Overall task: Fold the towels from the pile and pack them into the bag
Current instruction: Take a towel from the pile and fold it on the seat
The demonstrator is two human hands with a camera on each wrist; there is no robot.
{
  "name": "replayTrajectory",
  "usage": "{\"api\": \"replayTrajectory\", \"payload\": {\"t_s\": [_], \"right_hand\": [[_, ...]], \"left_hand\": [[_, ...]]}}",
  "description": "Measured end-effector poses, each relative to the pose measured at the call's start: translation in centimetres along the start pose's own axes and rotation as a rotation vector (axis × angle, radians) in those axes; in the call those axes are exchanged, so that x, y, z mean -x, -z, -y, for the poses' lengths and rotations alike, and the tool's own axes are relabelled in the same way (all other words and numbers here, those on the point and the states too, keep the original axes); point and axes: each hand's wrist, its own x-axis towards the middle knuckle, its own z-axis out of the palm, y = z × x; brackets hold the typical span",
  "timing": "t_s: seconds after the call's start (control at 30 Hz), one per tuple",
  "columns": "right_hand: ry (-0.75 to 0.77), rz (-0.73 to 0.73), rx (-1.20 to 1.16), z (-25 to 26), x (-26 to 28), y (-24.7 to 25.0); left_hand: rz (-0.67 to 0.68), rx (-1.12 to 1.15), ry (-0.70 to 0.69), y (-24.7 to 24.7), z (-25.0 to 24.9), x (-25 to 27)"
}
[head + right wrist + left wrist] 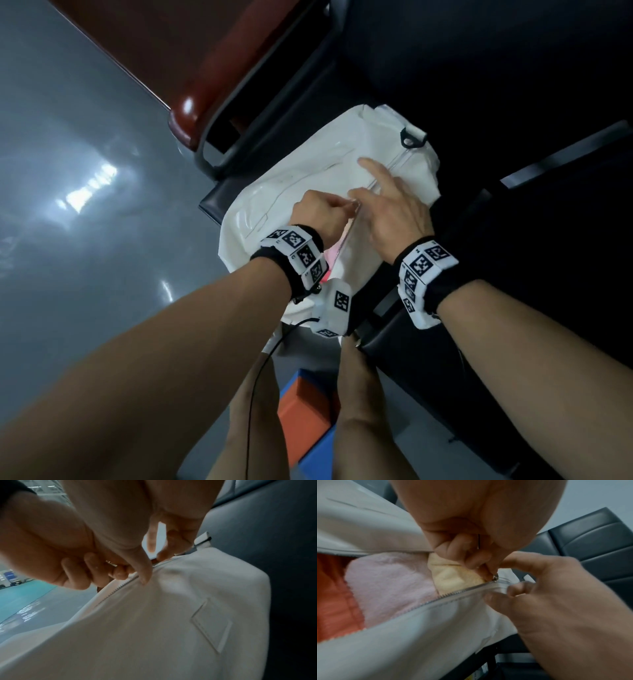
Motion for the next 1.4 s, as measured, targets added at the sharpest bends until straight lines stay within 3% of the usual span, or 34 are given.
{"api": "replayTrajectory", "payload": {"t_s": [0.1, 0.37, 0.5, 0.63, 0.8, 1.03, 1.4], "right_hand": [[-0.028, 0.099, -0.042, 0.4, -0.4, -0.2], [-0.105, 0.059, -0.025, 0.9, -2.3, -0.9], [-0.15, 0.038, -0.029, 0.7, -2.5, -0.9], [-0.355, -0.017, -0.077, -0.6, -3.1, 0.5], [-0.441, -0.058, -0.059, 0.5, -3.3, 0.3], [-0.617, -0.124, -0.056, 2.5, -3.5, 0.0], [-0.682, -0.181, -0.019, 4.9, -3.2, -0.1]], "left_hand": [[-0.009, -0.033, -0.062, -0.1, 0.0, 0.1], [0.021, -0.025, -0.016, 1.0, 1.3, 0.4], [0.042, -0.141, 0.009, 2.0, 1.4, 0.6], [0.069, -0.292, 0.119, 3.1, 5.4, 1.9], [0.056, -0.442, 0.213, 4.5, 9.0, 3.2], [0.179, -0.641, 0.267, 8.4, 12.3, 4.1], [0.29, -0.733, 0.239, 13.1, 15.5, 3.8]]}}
